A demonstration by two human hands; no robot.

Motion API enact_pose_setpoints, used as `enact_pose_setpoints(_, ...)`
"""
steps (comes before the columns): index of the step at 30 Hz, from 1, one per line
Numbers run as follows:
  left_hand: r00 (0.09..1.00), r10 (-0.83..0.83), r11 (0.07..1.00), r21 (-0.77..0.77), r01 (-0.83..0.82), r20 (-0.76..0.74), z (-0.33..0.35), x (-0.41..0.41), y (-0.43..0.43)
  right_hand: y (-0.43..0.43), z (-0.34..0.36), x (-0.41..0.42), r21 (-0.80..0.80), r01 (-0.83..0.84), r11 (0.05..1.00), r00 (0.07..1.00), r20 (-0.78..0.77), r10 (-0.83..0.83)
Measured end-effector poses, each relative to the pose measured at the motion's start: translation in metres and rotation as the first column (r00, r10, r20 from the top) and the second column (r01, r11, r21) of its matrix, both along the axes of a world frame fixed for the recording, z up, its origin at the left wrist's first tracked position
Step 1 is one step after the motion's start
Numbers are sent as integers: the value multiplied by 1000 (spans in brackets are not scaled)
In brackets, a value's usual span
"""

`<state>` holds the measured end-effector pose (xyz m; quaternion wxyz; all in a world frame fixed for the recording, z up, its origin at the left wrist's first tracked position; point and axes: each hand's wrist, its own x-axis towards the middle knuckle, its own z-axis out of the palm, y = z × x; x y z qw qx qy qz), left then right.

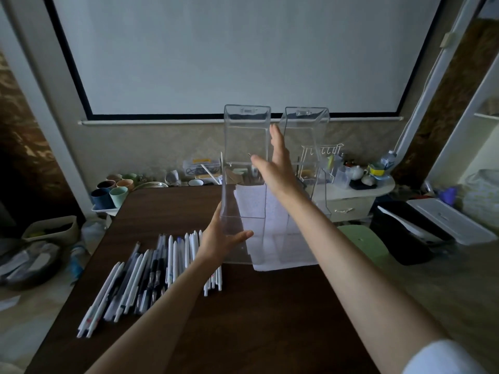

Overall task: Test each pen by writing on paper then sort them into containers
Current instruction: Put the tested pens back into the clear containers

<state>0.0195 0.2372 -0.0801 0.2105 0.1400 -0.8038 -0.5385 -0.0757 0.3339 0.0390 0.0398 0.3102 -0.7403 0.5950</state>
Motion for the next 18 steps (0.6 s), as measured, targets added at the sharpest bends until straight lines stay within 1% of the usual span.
enact_pose_setpoints(2,1000,-5,1000,8,5,-3,-1,1,0,0,3,-5,23,-41,999,999,28,40)
enact_pose_setpoints(5,1000,-19,999,34,18,13,3,3,2,5,5,-5,5,-70,998,995,69,69)
enact_pose_setpoints(7,996,-78,997,27,77,32,4,5,-1,12,0,5,-27,-61,998,996,65,63)
enact_pose_setpoints(8,991,-117,993,33,115,60,6,10,-4,17,-5,15,-41,-46,998,999,28,47)
enact_pose_setpoints(9,983,-137,991,5,137,122,7,17,-9,23,-12,28,-59,-24,998,999,-35,22)
enact_pose_setpoints(10,975,-139,987,-54,150,173,7,26,-15,29,-22,43,-81,-9,997,993,-117,0)
enact_pose_setpoints(11,972,-109,982,-127,138,210,7,38,-22,36,-35,59,-94,-5,996,980,-198,-14)
enact_pose_setpoints(12,976,-49,975,-201,93,213,5,49,-31,41,-49,73,-84,-14,996,966,-259,-8)
enact_pose_setpoints(13,982,26,960,-279,28,187,2,63,-41,46,-66,85,-43,-41,998,957,-290,27)
enact_pose_setpoints(14,983,104,933,-356,-43,154,-2,78,-53,48,-82,96,35,-80,996,957,-276,87)
enact_pose_setpoints(16,950,279,873,-449,-190,141,-14,106,-82,45,-110,112,259,-171,951,968,-133,211)
enact_pose_setpoints(17,916,367,835,-492,-247,164,-20,117,-96,40,-123,117,370,-207,906,968,-57,244)
enact_pose_setpoints(18,871,443,799,-534,-277,210,-28,128,-109,33,-135,120,455,-208,866,969,-22,244)
